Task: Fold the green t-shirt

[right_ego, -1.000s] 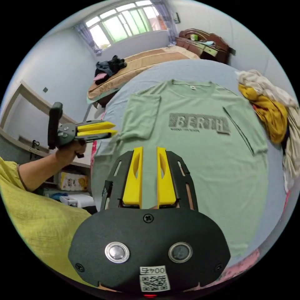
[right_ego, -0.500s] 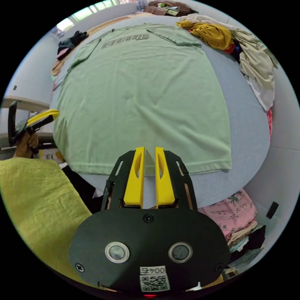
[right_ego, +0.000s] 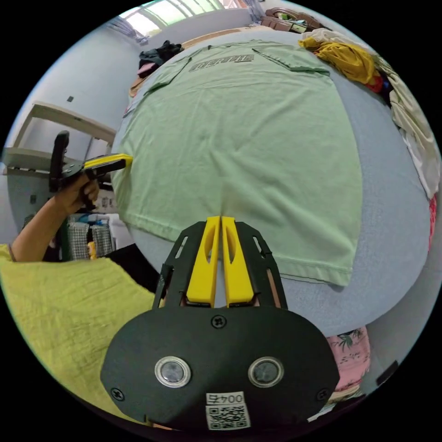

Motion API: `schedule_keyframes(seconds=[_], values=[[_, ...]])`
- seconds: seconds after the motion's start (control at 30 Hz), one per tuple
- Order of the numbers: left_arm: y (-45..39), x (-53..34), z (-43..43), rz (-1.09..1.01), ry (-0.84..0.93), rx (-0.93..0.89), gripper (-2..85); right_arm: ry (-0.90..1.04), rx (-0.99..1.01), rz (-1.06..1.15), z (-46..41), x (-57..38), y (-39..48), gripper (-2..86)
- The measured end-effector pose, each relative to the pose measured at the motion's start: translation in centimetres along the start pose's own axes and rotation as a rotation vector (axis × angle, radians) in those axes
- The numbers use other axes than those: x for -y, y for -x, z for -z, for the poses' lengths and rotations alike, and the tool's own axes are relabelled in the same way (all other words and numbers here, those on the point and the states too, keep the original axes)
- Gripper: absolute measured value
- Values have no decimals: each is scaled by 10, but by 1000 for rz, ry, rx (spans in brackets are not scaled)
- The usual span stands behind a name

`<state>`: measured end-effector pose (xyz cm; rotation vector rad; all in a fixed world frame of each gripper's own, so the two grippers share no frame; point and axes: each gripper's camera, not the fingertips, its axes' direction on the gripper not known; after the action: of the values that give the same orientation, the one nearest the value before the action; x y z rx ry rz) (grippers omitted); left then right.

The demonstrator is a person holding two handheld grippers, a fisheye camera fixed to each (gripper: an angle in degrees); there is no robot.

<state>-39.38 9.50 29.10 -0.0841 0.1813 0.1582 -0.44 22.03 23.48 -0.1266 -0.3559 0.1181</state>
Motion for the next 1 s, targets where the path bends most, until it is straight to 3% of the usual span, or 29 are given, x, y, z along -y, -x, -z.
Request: schedule_keyframes(seconds=[0.2, 0.5, 0.87, 1.0], values=[[-11, -19, -5, 32, -32, 10, 18, -200, -115, -165, 87, -92, -59, 42], [-8, -50, -11, 58, -61, -47, 11, -86, -339, -105, 122, -121, -58, 76], [-18, -125, -8, 149, -73, -99, 6, 37, -329, -3, 129, -127, -67, 78], [-22, -152, -10, 208, -78, -87, 7, 52, -348, 60, 136, -132, -70, 30]])
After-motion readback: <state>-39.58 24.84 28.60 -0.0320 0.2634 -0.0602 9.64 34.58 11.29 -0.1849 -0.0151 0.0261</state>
